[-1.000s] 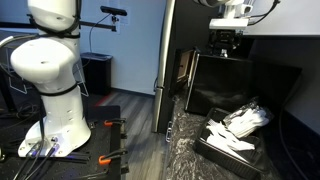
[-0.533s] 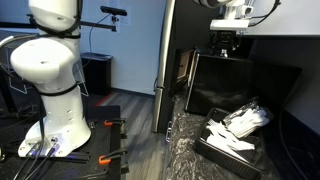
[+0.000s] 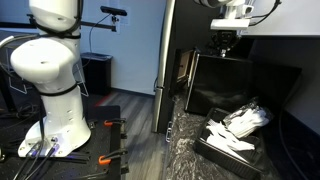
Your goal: Pick up the white fork from the top of the microwave and place it on the black cutlery tray
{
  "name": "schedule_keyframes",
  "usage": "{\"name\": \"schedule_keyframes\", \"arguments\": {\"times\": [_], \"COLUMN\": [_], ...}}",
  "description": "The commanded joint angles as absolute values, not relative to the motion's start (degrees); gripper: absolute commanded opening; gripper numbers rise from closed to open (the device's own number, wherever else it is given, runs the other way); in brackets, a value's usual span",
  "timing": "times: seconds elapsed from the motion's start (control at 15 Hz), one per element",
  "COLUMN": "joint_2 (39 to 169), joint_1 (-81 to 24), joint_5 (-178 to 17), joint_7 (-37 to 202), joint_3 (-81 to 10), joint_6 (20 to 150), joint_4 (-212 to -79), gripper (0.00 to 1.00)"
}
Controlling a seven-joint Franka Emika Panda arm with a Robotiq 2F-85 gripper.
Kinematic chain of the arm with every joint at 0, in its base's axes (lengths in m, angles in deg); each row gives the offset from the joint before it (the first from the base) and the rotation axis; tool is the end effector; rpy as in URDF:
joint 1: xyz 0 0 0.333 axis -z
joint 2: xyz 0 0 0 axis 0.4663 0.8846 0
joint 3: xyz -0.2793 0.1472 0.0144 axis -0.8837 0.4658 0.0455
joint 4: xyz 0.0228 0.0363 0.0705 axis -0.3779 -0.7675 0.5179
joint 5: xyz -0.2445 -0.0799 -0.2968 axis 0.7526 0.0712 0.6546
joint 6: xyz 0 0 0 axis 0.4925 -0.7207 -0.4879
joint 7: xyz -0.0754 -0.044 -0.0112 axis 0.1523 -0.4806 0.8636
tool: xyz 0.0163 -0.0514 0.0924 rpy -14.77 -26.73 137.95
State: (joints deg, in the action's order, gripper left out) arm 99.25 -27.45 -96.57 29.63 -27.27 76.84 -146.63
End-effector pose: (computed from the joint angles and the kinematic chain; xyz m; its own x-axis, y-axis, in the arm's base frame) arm 0.6570 0.0451 0.5353 0.6252 0.6685 0.4028 0.6958 -0.7112 0.1004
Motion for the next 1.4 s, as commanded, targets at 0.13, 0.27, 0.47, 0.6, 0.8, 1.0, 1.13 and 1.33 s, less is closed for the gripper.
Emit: {"name": "schedule_keyframes", "arguments": {"times": [0.13,0.27,0.47,0.6,0.8,1.0,1.13,1.33], "joint_2": [100.10,99.45,96.90,95.35,92.47,89.82,87.39,84.05], "joint_1": [-26.68,-27.23,-29.15,-30.41,-31.81,-32.41,-32.29,-31.73], "joint_5": [-97.28,-95.82,-89.94,-84.79,-78.17,-74.24,-72.81,-71.13], "joint_7": [28.00,29.71,35.69,41.32,49.62,56.75,60.32,66.96], "joint_3": [-26.52,-26.66,-27.05,-27.22,-27.12,-27.06,-27.18,-27.57], "joint_6": [75.35,74.75,73.29,71.40,67.49,63.49,61.88,60.52], "joint_4": [-144.62,-144.56,-144.72,-144.62,-145.22,-145.81,-147.59,-150.81], "gripper": [0.00,0.03,0.03,0.03,0.03,0.03,0.03,0.03]}}
